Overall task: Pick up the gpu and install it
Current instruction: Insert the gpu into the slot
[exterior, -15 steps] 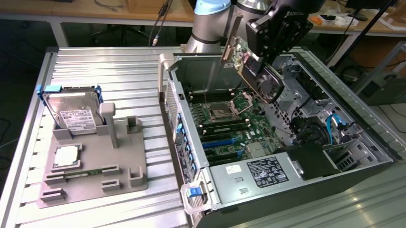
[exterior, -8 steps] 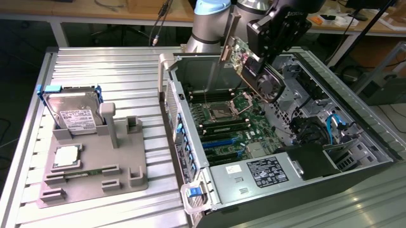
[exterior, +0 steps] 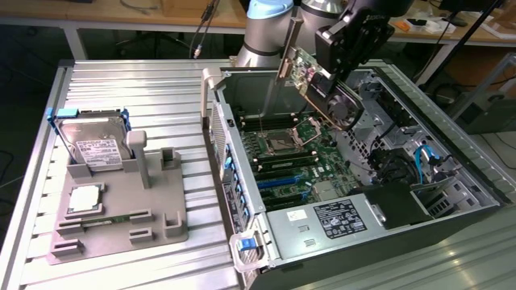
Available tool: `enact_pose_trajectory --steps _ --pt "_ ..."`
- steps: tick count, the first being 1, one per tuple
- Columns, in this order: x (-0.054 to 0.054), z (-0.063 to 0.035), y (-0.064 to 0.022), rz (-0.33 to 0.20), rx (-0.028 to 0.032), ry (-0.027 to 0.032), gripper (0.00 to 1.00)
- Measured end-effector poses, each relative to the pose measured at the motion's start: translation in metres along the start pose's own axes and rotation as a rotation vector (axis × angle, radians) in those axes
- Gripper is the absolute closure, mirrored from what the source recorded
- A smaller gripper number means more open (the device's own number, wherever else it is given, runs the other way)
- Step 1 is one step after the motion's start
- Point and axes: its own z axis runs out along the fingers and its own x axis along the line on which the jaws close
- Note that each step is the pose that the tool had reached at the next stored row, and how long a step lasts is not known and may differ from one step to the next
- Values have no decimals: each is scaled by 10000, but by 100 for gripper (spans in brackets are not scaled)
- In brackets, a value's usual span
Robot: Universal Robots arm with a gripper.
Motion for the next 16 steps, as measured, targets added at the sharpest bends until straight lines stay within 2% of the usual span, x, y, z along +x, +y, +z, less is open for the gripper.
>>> enact_pose_trajectory --steps 16 --pt "0 0 0 -914 16 35 73"
